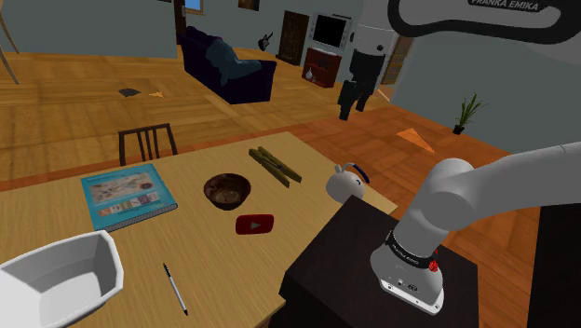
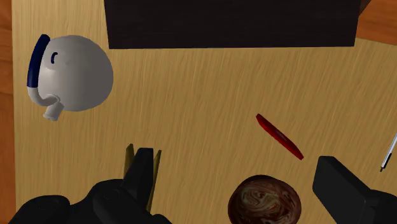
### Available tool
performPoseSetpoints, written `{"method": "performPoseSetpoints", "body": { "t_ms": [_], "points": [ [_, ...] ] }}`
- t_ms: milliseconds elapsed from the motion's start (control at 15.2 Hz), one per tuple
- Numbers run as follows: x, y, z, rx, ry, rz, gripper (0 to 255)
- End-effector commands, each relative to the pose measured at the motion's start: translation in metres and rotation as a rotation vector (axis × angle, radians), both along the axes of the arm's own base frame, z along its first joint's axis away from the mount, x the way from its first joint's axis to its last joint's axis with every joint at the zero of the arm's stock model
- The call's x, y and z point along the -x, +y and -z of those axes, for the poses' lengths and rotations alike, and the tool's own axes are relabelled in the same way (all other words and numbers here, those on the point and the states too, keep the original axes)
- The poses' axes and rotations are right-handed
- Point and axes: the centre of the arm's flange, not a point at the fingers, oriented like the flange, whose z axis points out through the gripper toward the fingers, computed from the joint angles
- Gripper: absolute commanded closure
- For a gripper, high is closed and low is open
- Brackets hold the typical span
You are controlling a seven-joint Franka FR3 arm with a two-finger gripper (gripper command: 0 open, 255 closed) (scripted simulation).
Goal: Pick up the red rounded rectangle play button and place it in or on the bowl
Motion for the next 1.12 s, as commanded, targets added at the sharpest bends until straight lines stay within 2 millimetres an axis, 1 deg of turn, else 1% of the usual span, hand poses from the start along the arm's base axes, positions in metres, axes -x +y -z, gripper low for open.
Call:
{"method": "performPoseSetpoints", "body": {
  "t_ms": [0, 528, 1056],
  "points": [
    [0.000, 0.000, 0.000, 0.000, 0.000, 0.000, 0],
    [-0.039, 0.006, 0.095, -0.028, -0.009, -0.223, 0],
    [-0.077, 0.023, 0.189, -0.056, -0.018, -0.447, 0]
  ]
}}
